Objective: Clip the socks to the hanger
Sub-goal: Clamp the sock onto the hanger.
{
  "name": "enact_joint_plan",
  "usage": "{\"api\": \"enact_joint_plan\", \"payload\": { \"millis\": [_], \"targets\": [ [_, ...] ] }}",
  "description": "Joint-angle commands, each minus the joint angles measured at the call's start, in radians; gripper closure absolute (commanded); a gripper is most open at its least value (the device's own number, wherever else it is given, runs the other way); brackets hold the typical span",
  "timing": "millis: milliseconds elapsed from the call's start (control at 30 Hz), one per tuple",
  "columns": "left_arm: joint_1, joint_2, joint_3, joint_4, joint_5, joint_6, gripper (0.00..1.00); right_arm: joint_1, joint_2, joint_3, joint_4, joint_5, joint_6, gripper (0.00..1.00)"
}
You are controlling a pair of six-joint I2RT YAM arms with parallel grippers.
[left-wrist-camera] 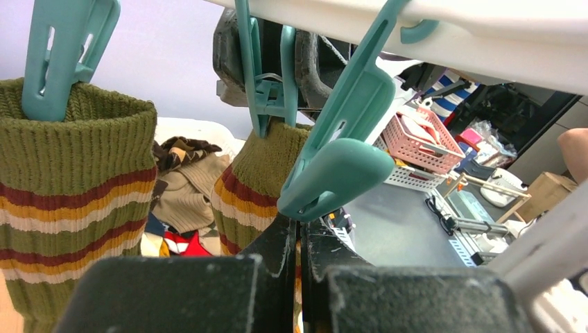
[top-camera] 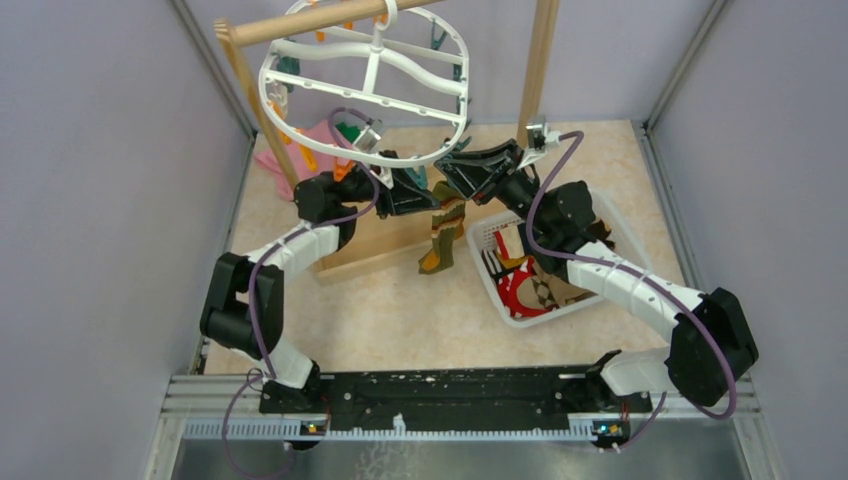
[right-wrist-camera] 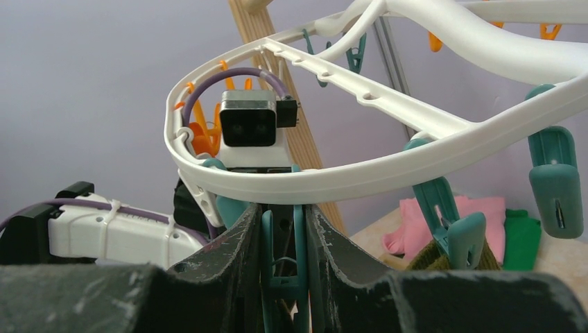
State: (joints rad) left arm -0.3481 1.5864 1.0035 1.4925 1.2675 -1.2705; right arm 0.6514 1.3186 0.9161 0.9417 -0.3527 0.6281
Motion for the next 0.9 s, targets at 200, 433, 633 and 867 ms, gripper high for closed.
{"api": "enact_joint_plan", "payload": {
  "millis": [200,433,633,867],
  "targets": [
    [-0.007,-0.049,-0.036,0.300,-0.050,-0.009,1.00,-0.007,-0.001,-0.022,-0.029,-0.045,-0.027,0.98],
    [-0.010,-0.063,-0.067,0.301,-0.076,-0.008,1.00,0.000,-0.002,-0.033,-0.016,-0.009,-0.136,0.98],
    [-0.009,-0.059,-0.088,0.301,-0.099,-0.010,1.00,0.001,-0.007,-0.041,0.003,-0.034,-0.107,0.98],
    [-0.004,-0.018,-0.121,0.301,-0.109,-0.019,1.00,0.000,-0.019,-0.024,0.001,-0.029,-0.047,0.98]
  ]
}}
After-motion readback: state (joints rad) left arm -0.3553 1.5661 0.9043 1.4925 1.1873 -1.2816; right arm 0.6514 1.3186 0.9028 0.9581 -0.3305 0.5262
